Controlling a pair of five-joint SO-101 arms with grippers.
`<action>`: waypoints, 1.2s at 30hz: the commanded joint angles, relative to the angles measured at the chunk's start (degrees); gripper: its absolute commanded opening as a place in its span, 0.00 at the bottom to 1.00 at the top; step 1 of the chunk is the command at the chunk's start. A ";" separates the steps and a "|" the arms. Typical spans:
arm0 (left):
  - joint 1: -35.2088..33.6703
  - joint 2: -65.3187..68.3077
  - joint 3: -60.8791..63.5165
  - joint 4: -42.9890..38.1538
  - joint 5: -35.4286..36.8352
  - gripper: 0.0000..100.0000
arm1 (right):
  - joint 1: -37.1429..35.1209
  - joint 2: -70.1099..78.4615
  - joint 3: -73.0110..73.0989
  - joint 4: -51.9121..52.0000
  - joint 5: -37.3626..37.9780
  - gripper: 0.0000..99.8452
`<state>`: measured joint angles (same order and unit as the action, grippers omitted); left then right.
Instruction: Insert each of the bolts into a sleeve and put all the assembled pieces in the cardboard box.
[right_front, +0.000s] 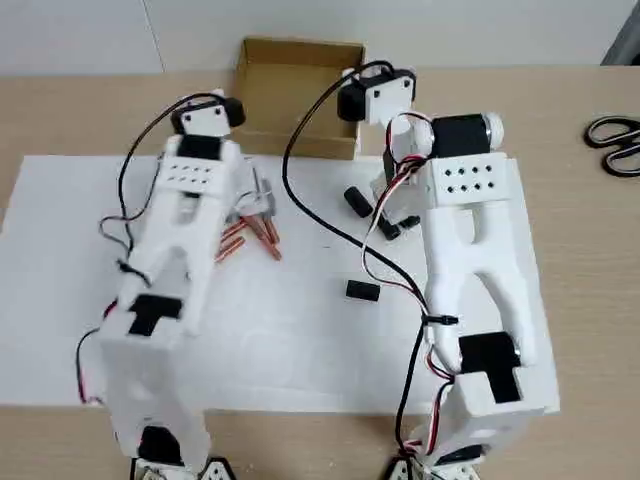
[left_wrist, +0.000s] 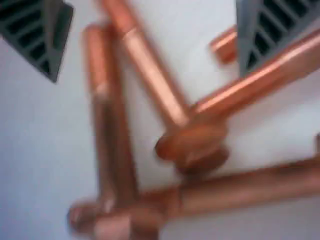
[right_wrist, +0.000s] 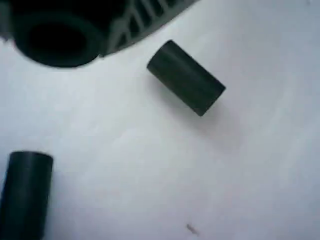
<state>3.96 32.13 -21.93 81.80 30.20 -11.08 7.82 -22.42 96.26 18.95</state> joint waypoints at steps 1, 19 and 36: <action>1.49 4.75 -9.63 0.35 6.42 0.22 | 0.66 -4.70 0.70 0.40 -0.53 0.02; 2.11 24.88 -36.09 12.48 11.96 0.12 | 0.66 -4.97 0.70 0.31 -0.62 0.02; 5.89 27.34 -38.64 14.77 11.78 0.01 | 0.57 -5.14 0.70 0.31 -0.62 0.01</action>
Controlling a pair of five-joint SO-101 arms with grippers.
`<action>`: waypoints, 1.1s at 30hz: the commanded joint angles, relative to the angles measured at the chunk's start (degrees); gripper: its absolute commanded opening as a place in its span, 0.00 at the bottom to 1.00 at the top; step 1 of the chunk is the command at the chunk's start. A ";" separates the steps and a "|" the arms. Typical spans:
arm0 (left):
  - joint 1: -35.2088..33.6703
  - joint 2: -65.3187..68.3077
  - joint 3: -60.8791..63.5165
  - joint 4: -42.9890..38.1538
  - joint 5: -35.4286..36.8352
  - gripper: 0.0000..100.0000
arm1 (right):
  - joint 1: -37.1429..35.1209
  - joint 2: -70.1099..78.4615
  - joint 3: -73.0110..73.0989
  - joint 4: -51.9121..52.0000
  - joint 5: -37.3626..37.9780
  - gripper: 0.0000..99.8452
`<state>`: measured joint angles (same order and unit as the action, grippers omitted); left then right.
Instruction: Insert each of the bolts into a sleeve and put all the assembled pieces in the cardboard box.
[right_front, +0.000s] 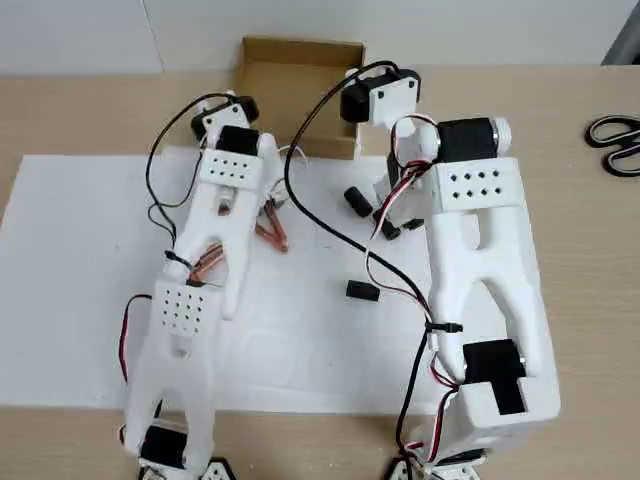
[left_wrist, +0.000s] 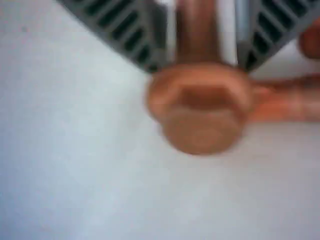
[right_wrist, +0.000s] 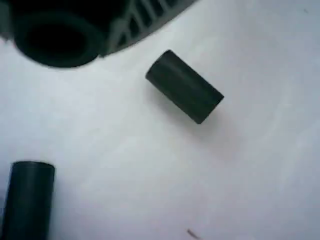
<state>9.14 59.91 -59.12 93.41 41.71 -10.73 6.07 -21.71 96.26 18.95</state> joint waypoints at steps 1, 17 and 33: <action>1.05 -0.44 -2.51 4.22 0.18 0.01 | 0.22 -3.47 0.00 0.31 -0.62 0.01; 3.60 -12.31 -14.90 7.12 -11.78 0.00 | 0.04 -4.18 -0.26 0.31 -0.62 0.01; 3.96 -58.64 9.63 6.95 -21.89 0.00 | -0.04 -50.95 21.27 0.04 -0.44 0.01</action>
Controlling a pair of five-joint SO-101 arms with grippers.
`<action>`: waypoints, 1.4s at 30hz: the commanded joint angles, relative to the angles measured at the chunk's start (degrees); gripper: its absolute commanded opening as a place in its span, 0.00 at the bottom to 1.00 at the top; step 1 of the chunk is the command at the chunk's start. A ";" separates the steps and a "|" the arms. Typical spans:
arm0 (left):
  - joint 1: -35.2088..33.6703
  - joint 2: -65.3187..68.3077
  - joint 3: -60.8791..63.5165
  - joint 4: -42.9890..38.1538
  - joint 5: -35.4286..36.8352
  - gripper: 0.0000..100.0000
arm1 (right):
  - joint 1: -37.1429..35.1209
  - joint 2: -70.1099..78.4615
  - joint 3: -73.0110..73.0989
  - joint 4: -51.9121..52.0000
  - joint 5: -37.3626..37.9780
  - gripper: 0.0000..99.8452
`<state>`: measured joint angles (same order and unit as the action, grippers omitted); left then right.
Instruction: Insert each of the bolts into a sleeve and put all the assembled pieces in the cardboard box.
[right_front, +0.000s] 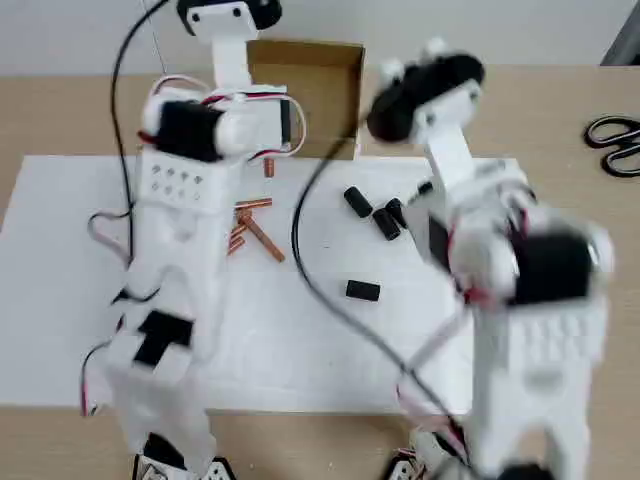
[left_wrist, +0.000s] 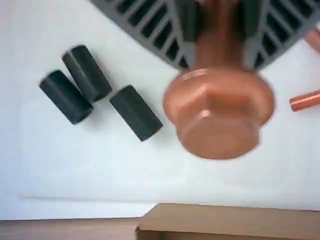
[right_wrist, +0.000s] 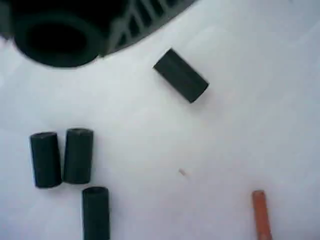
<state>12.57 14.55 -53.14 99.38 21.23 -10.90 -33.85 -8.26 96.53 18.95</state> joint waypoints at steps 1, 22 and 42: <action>0.53 -16.26 5.41 0.70 -2.02 0.00 | 0.13 -14.29 12.13 -1.01 -0.44 0.01; 0.44 -44.92 67.91 -43.60 -0.35 0.00 | -4.00 -59.03 86.33 -49.80 -14.68 0.01; 12.92 -48.44 90.24 -71.38 -0.53 0.00 | -12.00 -69.76 99.34 -57.98 -20.84 0.01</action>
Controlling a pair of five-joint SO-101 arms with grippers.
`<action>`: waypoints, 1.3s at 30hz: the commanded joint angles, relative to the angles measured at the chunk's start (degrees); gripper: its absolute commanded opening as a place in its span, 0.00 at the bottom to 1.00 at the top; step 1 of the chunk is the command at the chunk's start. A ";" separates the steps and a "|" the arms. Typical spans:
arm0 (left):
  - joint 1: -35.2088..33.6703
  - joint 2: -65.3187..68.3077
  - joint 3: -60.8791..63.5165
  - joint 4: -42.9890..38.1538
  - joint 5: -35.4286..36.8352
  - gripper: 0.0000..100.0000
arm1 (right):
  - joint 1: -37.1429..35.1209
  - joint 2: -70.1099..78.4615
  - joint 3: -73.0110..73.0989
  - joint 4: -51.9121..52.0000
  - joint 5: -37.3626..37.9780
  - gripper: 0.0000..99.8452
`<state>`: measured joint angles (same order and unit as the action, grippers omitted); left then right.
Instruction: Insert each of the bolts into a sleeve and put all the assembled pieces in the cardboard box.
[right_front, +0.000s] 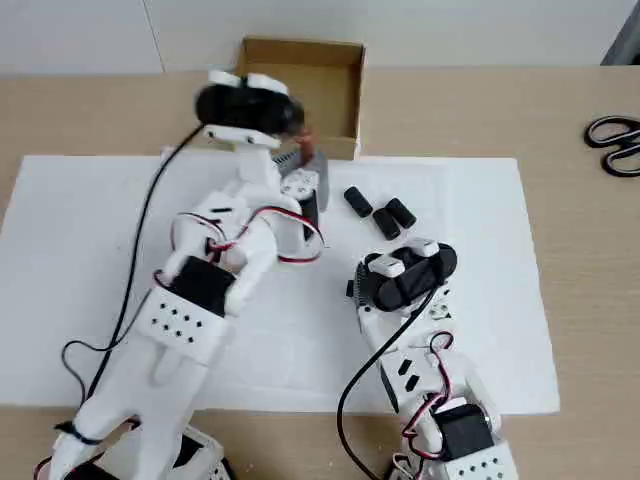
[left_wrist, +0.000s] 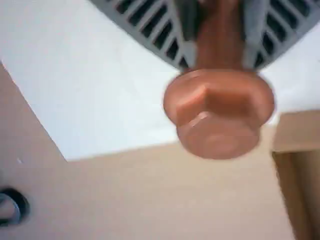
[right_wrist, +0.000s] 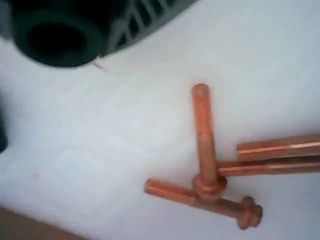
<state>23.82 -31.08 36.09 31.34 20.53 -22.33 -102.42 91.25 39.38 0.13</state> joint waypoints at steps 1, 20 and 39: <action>2.11 -2.81 1.89 -3.87 0.26 0.00 | -0.57 -1.19 -0.18 -0.84 -2.64 0.01; 12.04 -15.47 23.96 -28.31 -2.81 0.00 | -2.68 -1.19 3.96 -4.00 -2.99 0.01; 12.04 -14.33 23.08 -15.82 5.36 0.00 | -2.95 -1.19 3.78 -4.26 -2.99 0.01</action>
<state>35.69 -44.97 62.37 14.73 25.36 -25.14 -102.59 95.65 36.57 -2.33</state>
